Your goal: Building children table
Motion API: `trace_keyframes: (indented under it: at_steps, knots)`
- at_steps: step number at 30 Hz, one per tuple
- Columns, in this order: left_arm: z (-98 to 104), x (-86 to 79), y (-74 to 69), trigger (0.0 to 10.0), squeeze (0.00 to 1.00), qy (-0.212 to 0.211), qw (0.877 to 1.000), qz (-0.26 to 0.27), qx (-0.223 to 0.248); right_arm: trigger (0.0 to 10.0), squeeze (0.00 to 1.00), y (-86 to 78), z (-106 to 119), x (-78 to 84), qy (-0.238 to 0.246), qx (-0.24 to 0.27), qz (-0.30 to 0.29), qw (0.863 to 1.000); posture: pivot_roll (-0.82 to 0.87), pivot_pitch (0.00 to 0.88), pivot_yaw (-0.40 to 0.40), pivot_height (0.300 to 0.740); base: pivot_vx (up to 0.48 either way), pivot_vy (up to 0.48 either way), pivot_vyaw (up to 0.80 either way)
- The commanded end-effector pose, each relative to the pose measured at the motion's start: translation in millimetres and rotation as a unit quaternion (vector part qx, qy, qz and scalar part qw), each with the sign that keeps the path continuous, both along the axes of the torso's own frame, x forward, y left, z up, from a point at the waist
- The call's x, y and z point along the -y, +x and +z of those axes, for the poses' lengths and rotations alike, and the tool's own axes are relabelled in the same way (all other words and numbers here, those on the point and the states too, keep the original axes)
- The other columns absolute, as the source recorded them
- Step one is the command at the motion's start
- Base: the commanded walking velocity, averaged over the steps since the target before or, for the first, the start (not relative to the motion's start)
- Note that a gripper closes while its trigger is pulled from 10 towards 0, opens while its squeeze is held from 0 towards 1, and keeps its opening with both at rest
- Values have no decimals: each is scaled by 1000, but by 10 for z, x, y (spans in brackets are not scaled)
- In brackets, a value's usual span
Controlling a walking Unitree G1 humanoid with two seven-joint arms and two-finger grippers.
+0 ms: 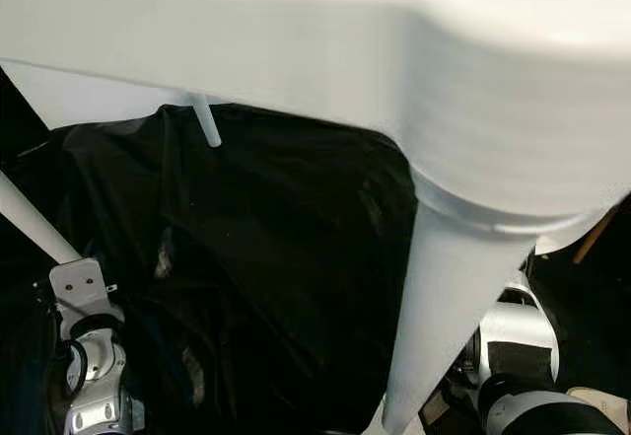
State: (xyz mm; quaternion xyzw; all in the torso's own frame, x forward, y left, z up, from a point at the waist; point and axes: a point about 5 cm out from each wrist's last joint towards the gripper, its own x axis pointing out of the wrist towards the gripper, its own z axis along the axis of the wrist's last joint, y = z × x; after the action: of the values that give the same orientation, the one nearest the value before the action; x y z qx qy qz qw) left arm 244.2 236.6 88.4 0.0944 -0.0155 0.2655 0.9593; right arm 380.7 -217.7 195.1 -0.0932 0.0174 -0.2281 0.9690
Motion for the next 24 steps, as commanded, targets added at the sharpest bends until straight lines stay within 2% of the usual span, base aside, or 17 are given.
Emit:
trace_keyframes:
  at_steps: [1,6,8,9,10,12,16,17,18,19,24]
  knots:
    - [0,-40,-70,10000,0,0,998,64,11,10000,0,-81,-108,-102,0,-8,8,1000,97,0,70,740,0,0,0]
    - [-13,-38,-91,10000,0,0,998,64,8,10000,0,-184,-185,-143,-4,-8,23,1000,88,0,79,740,0,0,0]
    - [-24,-18,-85,10000,0,0,998,59,6,9843,0,-173,-161,-100,2,-10,25,1000,82,0,83,740,0,0,0]
    - [-24,-1,-70,10000,0,0,999,54,5,9451,0,-156,-114,-60,4,-7,21,1000,73,0,88,740,0,0,0]
    - [-18,14,-53,10000,0,1,999,50,6,9922,0,-141,-66,-26,6,-4,17,1000,73,0,88,740,0,0,0]
    - [-2,31,-21,10000,0,3,999,45,8,10000,0,-137,6,13,3,1,11,1000,68,0,91,740,0,0,0]
    - [9,33,-6,10000,0,4,999,44,10,10000,0,-175,11,13,4,0,8,1000,69,0,90,740,0,0,0]
    - [13,32,-5,10000,0,4,999,44,10,4000,0,-219,-21,-8,5,-6,11,1000,70,0,91,740,0,0,0]
    - [16,30,-4,10000,0,5,999,44,10,4000,0,-251,-43,-24,6,-10,14,1000,70,0,91,740,0,0,0]
    - [16,26,-9,10000,0,5,999,44,10,0,0,-278,-72,-63,8,-15,23,1000,71,0,92,740,0,0,0]
    - [-1,21,-24,10000,0,5,999,44,8,0,0,-242,-104,-172,35,-29,58,997,68,0,95,740,0,0,0]
